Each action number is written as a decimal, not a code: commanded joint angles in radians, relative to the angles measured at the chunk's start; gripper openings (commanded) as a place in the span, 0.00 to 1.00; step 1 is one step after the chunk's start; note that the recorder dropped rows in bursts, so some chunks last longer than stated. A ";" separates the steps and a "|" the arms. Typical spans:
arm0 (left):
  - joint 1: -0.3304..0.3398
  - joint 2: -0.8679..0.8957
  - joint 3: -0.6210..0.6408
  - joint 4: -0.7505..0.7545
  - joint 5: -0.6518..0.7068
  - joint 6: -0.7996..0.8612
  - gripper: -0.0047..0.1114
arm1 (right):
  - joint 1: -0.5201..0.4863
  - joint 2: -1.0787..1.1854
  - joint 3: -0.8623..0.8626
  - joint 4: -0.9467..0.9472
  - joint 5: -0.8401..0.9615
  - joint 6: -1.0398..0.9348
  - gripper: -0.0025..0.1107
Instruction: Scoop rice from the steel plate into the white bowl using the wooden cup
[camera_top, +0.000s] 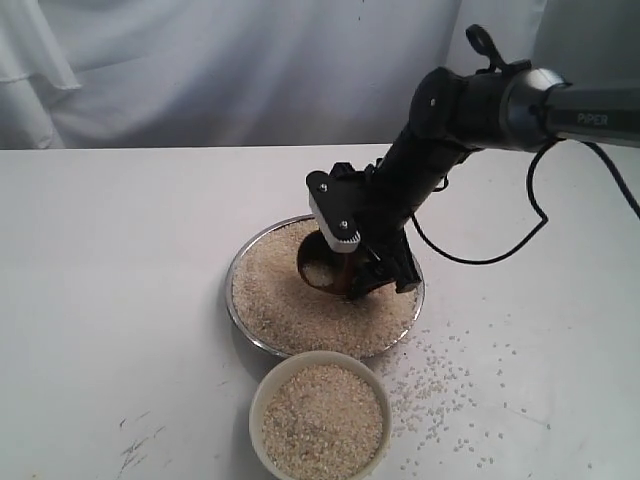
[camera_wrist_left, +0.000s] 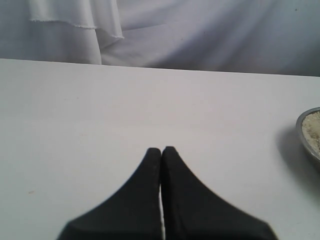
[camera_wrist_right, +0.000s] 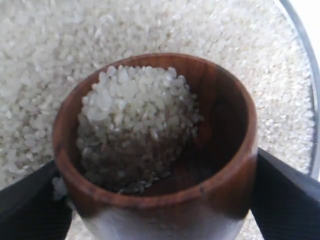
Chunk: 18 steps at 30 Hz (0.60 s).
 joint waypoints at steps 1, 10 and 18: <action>0.002 -0.004 0.005 0.001 -0.013 -0.001 0.04 | -0.007 -0.011 -0.047 0.048 0.042 -0.008 0.02; 0.002 -0.004 0.005 0.001 -0.013 -0.001 0.04 | 0.008 -0.092 -0.044 -0.035 0.112 -0.017 0.02; 0.002 -0.004 0.005 0.001 -0.013 -0.001 0.04 | 0.057 -0.202 -0.031 -0.118 0.218 0.016 0.02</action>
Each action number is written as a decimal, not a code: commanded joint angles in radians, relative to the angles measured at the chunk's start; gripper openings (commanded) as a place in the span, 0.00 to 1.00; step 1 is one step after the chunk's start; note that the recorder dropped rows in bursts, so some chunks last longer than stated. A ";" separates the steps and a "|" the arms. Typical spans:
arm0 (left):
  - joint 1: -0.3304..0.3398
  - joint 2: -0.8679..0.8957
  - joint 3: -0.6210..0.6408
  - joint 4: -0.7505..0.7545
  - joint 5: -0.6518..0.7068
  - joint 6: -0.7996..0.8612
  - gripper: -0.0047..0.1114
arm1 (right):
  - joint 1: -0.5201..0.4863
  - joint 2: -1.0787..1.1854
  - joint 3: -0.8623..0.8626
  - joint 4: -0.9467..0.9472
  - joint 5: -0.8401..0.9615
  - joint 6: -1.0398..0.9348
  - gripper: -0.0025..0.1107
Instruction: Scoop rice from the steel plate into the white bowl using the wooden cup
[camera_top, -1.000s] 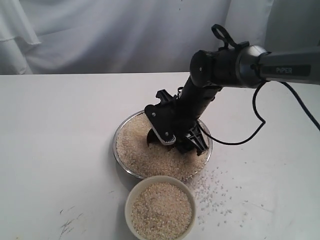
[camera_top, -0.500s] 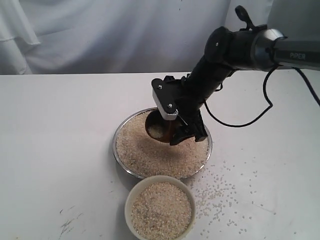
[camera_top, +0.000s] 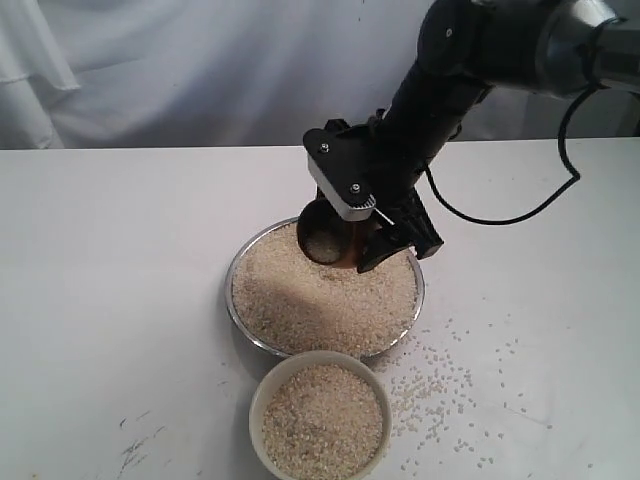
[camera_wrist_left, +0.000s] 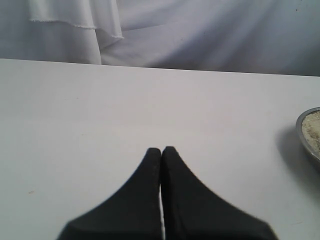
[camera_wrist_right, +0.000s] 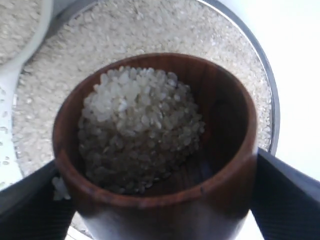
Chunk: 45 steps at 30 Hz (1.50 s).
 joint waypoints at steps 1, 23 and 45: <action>0.002 -0.004 0.005 0.001 -0.013 -0.001 0.04 | 0.034 -0.069 0.022 -0.023 0.047 0.011 0.02; 0.002 -0.004 0.005 0.001 -0.013 -0.001 0.04 | 0.395 -0.270 0.539 -0.696 -0.423 0.422 0.02; 0.002 -0.004 0.005 0.001 -0.013 -0.001 0.04 | 0.697 -0.270 0.610 -1.318 -0.182 0.939 0.02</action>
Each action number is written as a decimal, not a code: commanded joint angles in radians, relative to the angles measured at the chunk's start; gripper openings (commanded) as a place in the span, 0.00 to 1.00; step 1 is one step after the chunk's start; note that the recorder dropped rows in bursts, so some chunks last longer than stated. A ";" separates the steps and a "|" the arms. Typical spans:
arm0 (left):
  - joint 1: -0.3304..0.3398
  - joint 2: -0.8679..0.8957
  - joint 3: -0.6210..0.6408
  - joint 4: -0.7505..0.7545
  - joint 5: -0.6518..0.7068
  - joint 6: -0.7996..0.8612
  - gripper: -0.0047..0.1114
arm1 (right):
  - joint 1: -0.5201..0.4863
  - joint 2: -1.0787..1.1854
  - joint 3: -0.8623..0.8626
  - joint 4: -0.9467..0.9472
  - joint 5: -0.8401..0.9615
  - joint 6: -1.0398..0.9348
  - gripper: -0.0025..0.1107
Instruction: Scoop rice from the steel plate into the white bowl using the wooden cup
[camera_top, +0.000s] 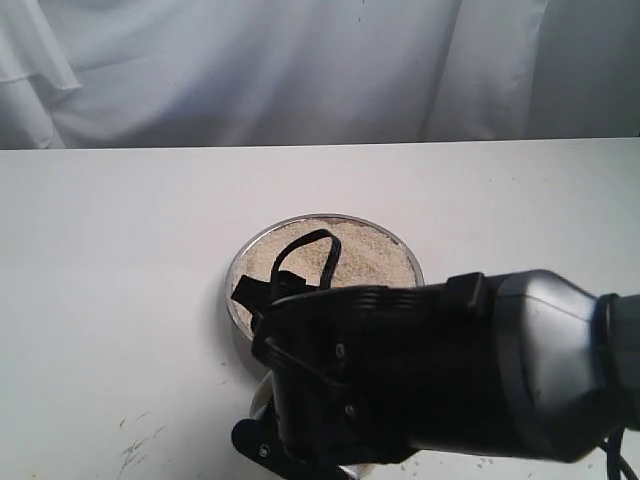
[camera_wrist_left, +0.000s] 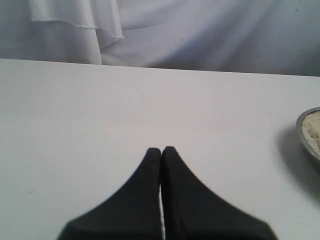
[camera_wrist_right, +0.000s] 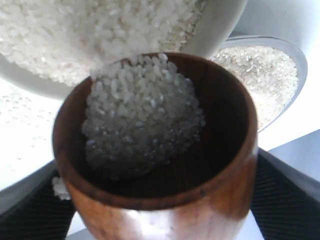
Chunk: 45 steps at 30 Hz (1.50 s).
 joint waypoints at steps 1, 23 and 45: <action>0.002 -0.004 0.005 0.001 -0.013 -0.001 0.04 | 0.029 -0.013 0.004 -0.062 0.049 0.040 0.02; 0.002 -0.004 0.005 0.001 -0.013 -0.001 0.04 | 0.073 -0.013 0.004 -0.244 0.154 0.100 0.02; 0.002 -0.004 0.005 0.001 -0.013 -0.001 0.04 | 0.159 -0.013 0.004 -0.365 0.237 0.166 0.02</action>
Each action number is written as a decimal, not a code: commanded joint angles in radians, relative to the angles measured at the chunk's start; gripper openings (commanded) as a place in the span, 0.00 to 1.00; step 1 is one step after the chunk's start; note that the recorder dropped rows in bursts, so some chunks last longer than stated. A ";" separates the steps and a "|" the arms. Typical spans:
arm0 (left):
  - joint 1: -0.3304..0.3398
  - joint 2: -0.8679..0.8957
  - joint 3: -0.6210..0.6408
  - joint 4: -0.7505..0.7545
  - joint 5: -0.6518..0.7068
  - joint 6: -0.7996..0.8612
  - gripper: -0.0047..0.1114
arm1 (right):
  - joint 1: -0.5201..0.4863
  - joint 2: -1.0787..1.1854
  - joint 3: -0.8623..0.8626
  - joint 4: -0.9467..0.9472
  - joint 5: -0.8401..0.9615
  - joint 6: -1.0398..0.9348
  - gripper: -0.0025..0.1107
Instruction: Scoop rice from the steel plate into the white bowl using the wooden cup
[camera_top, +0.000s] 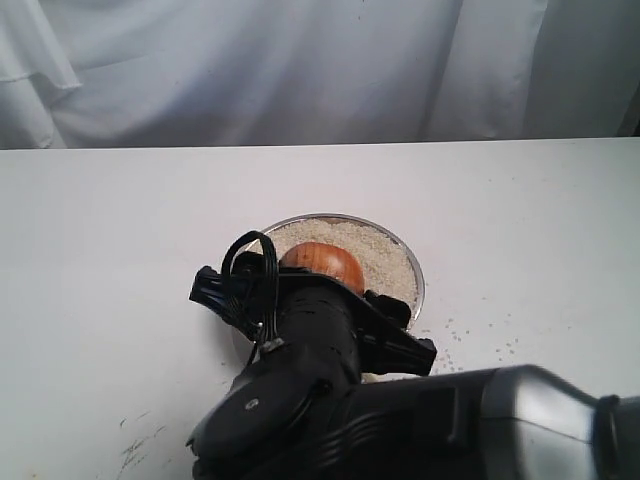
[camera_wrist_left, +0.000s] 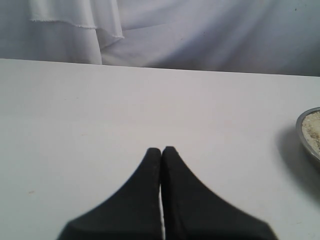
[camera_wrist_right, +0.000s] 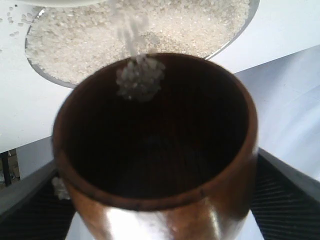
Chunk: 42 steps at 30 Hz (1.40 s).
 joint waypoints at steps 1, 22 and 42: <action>0.002 -0.004 0.005 0.001 -0.013 -0.001 0.04 | 0.015 -0.013 0.004 -0.032 0.026 0.006 0.02; 0.002 -0.004 0.005 0.001 -0.013 -0.001 0.04 | 0.029 -0.013 0.004 -0.075 0.099 0.019 0.02; 0.002 -0.004 0.005 0.001 -0.013 -0.001 0.04 | -0.633 -0.221 -0.035 0.816 -0.965 0.339 0.02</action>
